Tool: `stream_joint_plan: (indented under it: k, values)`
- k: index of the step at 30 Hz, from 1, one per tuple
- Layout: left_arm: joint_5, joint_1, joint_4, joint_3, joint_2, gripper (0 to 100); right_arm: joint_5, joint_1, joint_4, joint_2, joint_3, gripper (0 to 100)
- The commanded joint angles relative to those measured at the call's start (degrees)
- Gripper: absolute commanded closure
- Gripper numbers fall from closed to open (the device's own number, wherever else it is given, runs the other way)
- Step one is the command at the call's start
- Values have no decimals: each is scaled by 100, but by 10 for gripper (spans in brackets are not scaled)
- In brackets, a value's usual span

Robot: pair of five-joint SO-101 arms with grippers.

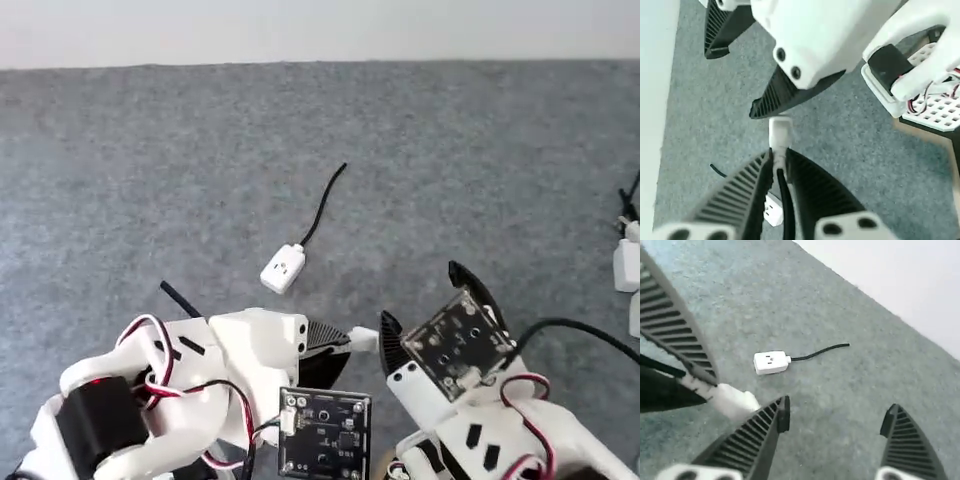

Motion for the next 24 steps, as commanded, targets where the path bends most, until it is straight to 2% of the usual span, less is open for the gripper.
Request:
stream_joint_plan:
  k: [1,5,9,14,18,21,24]
  values:
    - [-26,-246,141,180,-44,989,-79,48,101,-31,0,685]
    - [-492,-1046,0,787,-70,989,-79,57,198,-40,-123,685]
    - [-941,-1556,-149,1341,-70,989,132,66,215,-31,-97,685]
    - [-2180,-2242,-114,1499,-44,989,545,92,321,-31,255,685]
    - [-3323,-2848,105,1534,132,989,976,708,136,-31,659,685]
    - [-3877,-3086,141,1552,492,989,1266,1086,-92,-31,993,685]
    - [-4334,-3156,132,1499,1029,989,1389,1103,-242,-31,1336,685]
